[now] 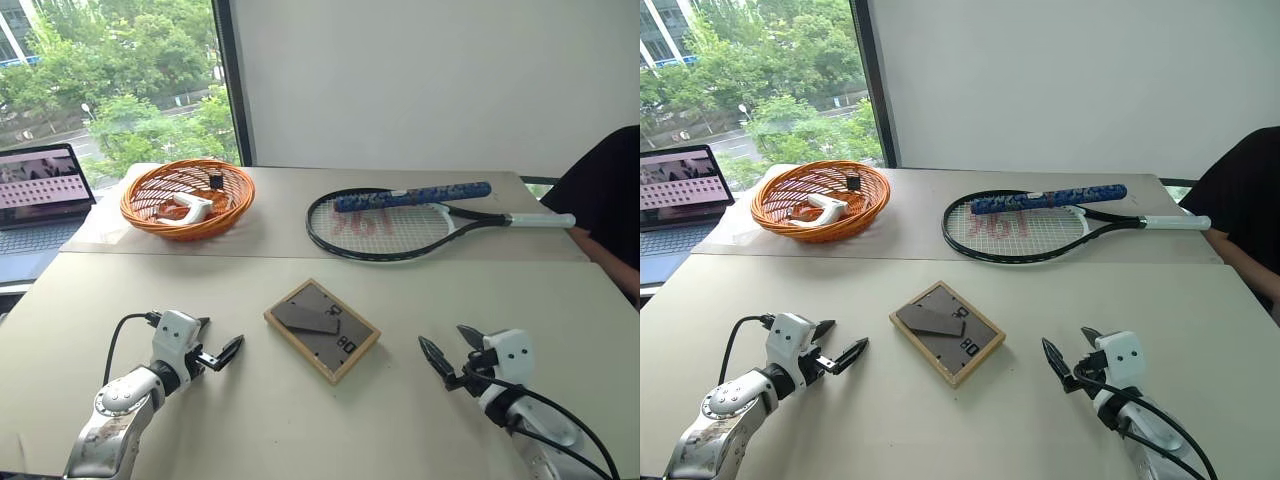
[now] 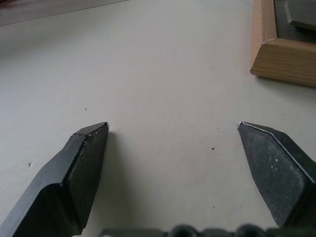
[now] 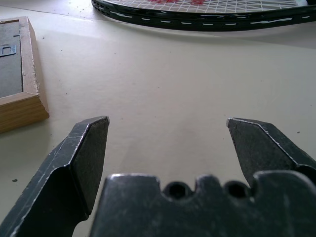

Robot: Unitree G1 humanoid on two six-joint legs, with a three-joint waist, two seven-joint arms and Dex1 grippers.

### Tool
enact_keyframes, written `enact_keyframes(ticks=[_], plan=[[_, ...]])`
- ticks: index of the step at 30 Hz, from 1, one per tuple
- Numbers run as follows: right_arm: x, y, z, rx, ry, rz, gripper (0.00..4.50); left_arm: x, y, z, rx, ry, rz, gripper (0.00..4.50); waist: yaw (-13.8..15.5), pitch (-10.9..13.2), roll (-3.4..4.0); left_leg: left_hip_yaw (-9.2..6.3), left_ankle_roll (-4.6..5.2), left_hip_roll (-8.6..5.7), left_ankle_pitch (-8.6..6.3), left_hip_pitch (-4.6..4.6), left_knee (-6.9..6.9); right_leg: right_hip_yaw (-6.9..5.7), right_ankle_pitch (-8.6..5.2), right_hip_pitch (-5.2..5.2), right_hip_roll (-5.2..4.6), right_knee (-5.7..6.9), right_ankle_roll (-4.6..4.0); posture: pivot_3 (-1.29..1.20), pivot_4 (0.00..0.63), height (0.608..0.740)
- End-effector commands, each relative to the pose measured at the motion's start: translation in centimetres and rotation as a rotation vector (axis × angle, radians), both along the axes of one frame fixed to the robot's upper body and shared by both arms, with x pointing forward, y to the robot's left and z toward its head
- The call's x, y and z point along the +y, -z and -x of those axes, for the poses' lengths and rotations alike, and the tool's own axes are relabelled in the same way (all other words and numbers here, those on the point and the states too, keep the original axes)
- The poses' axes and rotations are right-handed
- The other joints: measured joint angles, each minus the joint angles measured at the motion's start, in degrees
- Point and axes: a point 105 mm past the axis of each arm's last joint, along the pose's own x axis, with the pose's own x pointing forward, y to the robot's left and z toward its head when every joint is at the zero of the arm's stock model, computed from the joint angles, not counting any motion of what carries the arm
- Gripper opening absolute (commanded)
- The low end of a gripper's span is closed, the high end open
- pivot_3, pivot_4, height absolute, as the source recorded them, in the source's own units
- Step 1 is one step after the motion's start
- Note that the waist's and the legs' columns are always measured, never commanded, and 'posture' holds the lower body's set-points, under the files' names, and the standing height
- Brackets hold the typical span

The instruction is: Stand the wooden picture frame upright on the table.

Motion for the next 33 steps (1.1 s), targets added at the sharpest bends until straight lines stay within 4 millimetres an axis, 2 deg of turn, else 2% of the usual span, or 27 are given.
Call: enact_keyframes(ticks=[1, 3, 5, 6, 8, 9, 10, 13, 17, 20, 22, 26, 30, 33], plan=[[0.2, -2.0, -0.6, -0.055, -0.057, 0.012, 4.43, -0.1, -1.8, 0.0, -0.013, 0.064, 0.068, 4.50, 0.0, 0.0, 0.00, 0.00, 0.00, 0.00, 0.00, 0.00, 0.00, 0.00, 0.00, 0.00, 0.00, 0.00, 0.00, 0.00, 0.150, 0.692], [0.8, -4.1, -1.5, -0.089, -0.167, 0.031, 4.43, 0.3, -4.3, 0.2, -0.031, 0.143, 0.141, 4.50, -0.3, 0.1, -0.03, 0.00, 0.00, 0.00, 0.00, 0.00, 0.02, 0.00, 0.00, 0.00, 0.00, 0.00, 0.01, 0.00, 0.150, 0.692], [1.5, -5.0, -2.1, -0.088, -0.254, 0.078, 4.43, 0.6, -5.4, 0.5, -0.017, 0.181, 0.165, 4.50, -0.7, 0.2, -0.07, 0.00, 0.02, 0.00, 0.04, -0.07, 0.07, 0.01, 0.11, -0.10, 0.01, 0.02, -0.04, 0.00, 0.150, 0.692], [1.8, -5.1, -2.4, -0.074, -0.291, 0.107, 4.50, 0.6, -5.7, 0.7, -0.008, 0.200, 0.163, 3.98, -0.7, 0.2, -0.08, 0.00, 0.02, 0.00, 0.05, -0.02, 0.08, 0.01, 0.11, -0.03, 0.02, 0.02, -0.04, 0.00, 0.150, 0.692], [2.8, -5.0, -2.8, -0.045, -0.392, 0.180, 3.98, 0.4, -6.1, 1.3, 0.028, 0.239, 0.160, 3.43, -0.7, 0.1, -0.11, 0.00, 0.04, 0.00, 0.05, 0.00, 0.07, 0.01, 0.11, 0.01, 0.01, 0.01, -0.02, 0.00, 0.150, 0.692], [3.1, -4.9, -3.1, -0.035, -0.423, 0.213, 3.81, 0.3, -6.0, 1.5, 0.052, 0.244, 0.146, 3.05, -0.8, 0.2, -0.12, 0.00, 0.04, 0.00, 0.05, -0.01, 0.06, 0.01, 0.09, 0.04, 0.00, -0.02, 0.02, 0.00, 0.150, 0.692], [3.3, -4.9, -3.6, -0.033, -0.441, 0.242, 3.41, 0.3, -5.6, 1.7, 0.084, 0.243, 0.130, 2.62, -0.7, 0.2, -0.13, 0.00, 0.06, 0.00, 0.04, -0.02, 0.04, 0.01, 0.09, 0.03, 0.00, -0.06, 0.03, 0.00, 0.150, 0.692], [3.9, -4.4, -5.6, -0.003, -0.475, 0.312, 2.47, -0.4, -3.2, 2.1, 0.200, 0.227, 0.044, 1.65, -0.8, 0.2, -0.15, 0.00, 0.11, 0.00, 0.00, -0.04, -0.09, 0.00, 0.10, 0.02, 0.00, -0.21, -0.02, 0.00, 0.150, 0.692], [5.0, -3.0, -7.3, 0.060, -0.529, 0.349, 1.02, -2.9, -1.3, 1.9, 0.270, 0.229, 0.038, 0.06, -0.5, 0.2, -0.21, 0.01, 0.12, -0.01, 0.00, -0.05, -0.11, 0.00, 0.22, 0.03, 0.00, -0.28, -0.16, 0.00, 0.150, 0.692], [6.0, -1.9, -7.1, 0.115, -0.592, 0.369, 0.01, -4.7, -0.2, 1.5, 0.291, 0.248, 0.024, 0.00, 0.4, 0.2, -0.23, 0.01, 0.11, -0.01, 0.00, -0.06, -0.11, -0.03, 0.26, 0.07, 0.00, -0.30, -0.22, 0.00, 0.150, 0.692], [7.1, -1.6, -6.3, 0.125, -0.661, 0.352, 0.01, -5.6, 0.0, 0.6, 0.283, 0.243, 0.029, 0.00, 0.9, 0.2, -0.23, 0.01, 0.11, -0.02, 0.00, -0.06, -0.09, -0.03, 0.27, 0.07, 0.00, -0.31, -0.23, 0.00, 0.150, 0.692], [9.6, -1.6, -3.5, 0.142, -0.796, 0.276, 0.01, -8.9, -0.7, -1.2, 0.249, 0.320, 0.052, 0.00, 2.1, 0.2, -0.22, 0.01, 0.11, -0.04, 0.00, -0.06, 0.01, -0.06, 0.27, 0.15, 0.00, -0.31, -0.16, 0.00, 0.150, 0.692], [10.4, -1.8, -1.6, 0.161, -0.835, 0.243, 0.01, -9.7, -1.2, -2.3, 0.226, 0.352, 0.043, 0.00, 1.7, 0.2, -0.22, 0.01, 0.11, -0.04, 0.00, -0.12, 0.09, -0.03, 0.31, 0.15, 0.01, -0.31, -0.08, 0.00, 0.150, 0.692], [10.9, -1.9, -0.7, 0.171, -0.847, 0.230, 0.01, -9.5, -1.4, -2.7, 0.226, 0.365, 0.024, 0.00, 1.6, 0.2, -0.22, 0.00, 0.11, -0.04, 0.00, -0.11, 0.09, -0.03, 0.31, 0.14, 0.01, -0.31, -0.08, 0.00, 0.150, 0.692]])
